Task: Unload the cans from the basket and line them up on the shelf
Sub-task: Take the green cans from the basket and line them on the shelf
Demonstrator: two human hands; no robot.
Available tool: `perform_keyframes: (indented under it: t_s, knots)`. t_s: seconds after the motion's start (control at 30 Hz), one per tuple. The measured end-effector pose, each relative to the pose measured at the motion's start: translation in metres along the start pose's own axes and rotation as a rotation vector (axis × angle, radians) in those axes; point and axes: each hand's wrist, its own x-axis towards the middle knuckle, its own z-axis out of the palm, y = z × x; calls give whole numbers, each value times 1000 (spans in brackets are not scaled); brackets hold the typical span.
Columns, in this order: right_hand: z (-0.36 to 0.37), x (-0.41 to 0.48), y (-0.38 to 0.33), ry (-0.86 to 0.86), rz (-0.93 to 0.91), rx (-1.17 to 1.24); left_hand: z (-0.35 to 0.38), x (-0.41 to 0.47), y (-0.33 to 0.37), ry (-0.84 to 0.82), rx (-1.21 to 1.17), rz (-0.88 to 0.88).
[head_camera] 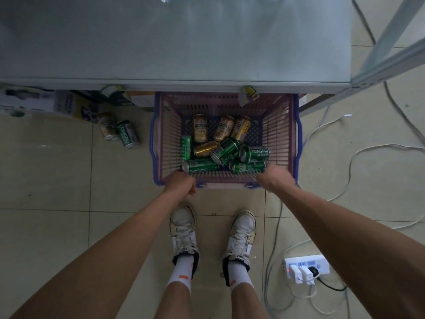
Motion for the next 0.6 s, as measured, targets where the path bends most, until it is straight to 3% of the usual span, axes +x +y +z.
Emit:
perform_keyframes:
  t_s: [0.17,0.37,0.47,0.53,0.6]
  knots:
    - [11,23,-25,-118,-167,-55,3,28,3,46,292,251]
    - [33,89,-41,-122,-291,-324,15,100,-1,26,879,402]
    - [40,115,-47,-101,-438,-442,21,134,0,59,1185,497]
    - [45,125,-57,-109,-520,-496,26,153,9,-21,1429,565]
    - [44,135,-70,-161,-541,-533,33,167,22,-136,1514,565]
